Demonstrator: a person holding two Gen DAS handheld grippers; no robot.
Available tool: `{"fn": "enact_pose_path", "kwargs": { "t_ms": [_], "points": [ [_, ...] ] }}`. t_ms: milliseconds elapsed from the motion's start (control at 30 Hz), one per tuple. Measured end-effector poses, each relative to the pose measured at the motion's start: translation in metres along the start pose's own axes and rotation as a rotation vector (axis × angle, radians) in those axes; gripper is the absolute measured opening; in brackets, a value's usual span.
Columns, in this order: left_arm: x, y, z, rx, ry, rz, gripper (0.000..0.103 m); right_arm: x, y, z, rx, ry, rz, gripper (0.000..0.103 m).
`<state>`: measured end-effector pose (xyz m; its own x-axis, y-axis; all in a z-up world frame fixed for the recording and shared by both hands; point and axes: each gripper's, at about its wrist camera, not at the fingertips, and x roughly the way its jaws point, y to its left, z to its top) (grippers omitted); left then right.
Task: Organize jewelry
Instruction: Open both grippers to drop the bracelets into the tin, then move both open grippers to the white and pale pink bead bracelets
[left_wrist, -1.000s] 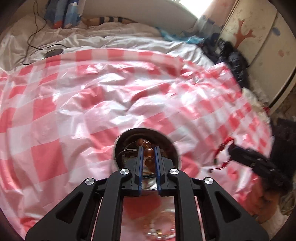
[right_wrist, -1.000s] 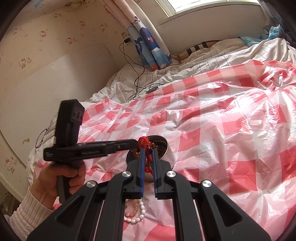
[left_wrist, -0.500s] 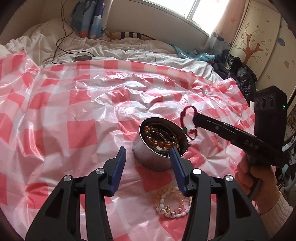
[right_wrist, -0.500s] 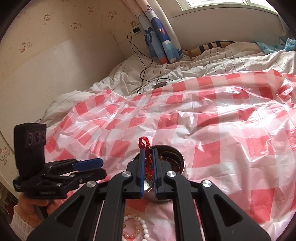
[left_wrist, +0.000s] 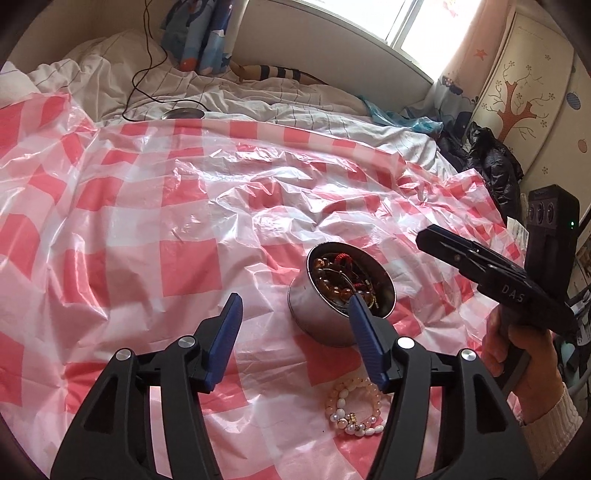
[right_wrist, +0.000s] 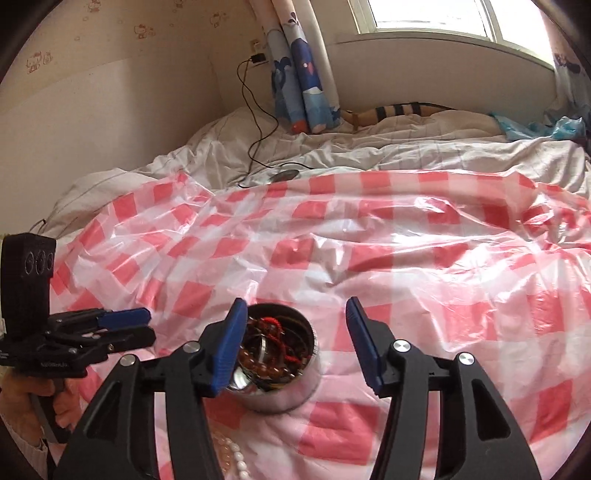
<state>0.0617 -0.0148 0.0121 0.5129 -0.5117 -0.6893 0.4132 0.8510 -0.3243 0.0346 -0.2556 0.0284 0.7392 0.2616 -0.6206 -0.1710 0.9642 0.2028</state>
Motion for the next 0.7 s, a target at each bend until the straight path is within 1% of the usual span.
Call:
{"fn": "enact_pose_path", "kwargs": {
  "t_ms": [133, 200, 267, 300, 367, 400, 467, 533, 600, 633, 700],
  "points": [
    [0.001, -0.006, -0.001, 0.027, 0.007, 0.002, 0.057, 0.006, -0.01, -0.017, -0.011, 0.079, -0.063, 0.054],
    [0.004, -0.011, -0.003, 0.058, 0.029, 0.002, 0.057, 0.0, -0.011, -0.028, 0.008, 0.075, -0.064, 0.054],
    [0.009, -0.018, -0.007, 0.103, 0.054, 0.025, 0.057, -0.012, -0.008, -0.041, 0.034, 0.058, -0.055, 0.055],
    [0.013, -0.022, -0.009, 0.128, 0.07, 0.034, 0.057, -0.018, -0.006, -0.048, 0.048, 0.055, -0.053, 0.056],
    [0.018, -0.03, -0.014, 0.179, 0.099, 0.055, 0.057, -0.029, 0.003, -0.063, 0.051, 0.051, -0.053, 0.063],
    [0.021, -0.034, -0.018, 0.203, 0.11, 0.074, 0.057, -0.033, 0.009, -0.069, 0.037, 0.052, -0.061, 0.067],
    [0.025, -0.039, -0.024, 0.244, 0.135, 0.118, 0.057, -0.039, 0.021, -0.079, -0.001, 0.064, -0.065, 0.067],
    [0.023, -0.042, -0.031, 0.269, 0.132, 0.176, 0.058, -0.044, 0.031, -0.086, -0.029, 0.057, -0.062, 0.067],
    [0.015, -0.042, -0.04, 0.263, 0.104, 0.233, 0.064, -0.047, 0.038, -0.092, -0.038, 0.045, -0.048, 0.067],
    [0.012, -0.041, -0.046, 0.247, 0.087, 0.259, 0.069, -0.047, 0.04, -0.093, -0.036, 0.038, -0.044, 0.067],
    [0.01, -0.038, -0.052, 0.218, 0.08, 0.302, 0.071, -0.047, 0.042, -0.093, -0.026, 0.025, -0.041, 0.068]
  ]
}}
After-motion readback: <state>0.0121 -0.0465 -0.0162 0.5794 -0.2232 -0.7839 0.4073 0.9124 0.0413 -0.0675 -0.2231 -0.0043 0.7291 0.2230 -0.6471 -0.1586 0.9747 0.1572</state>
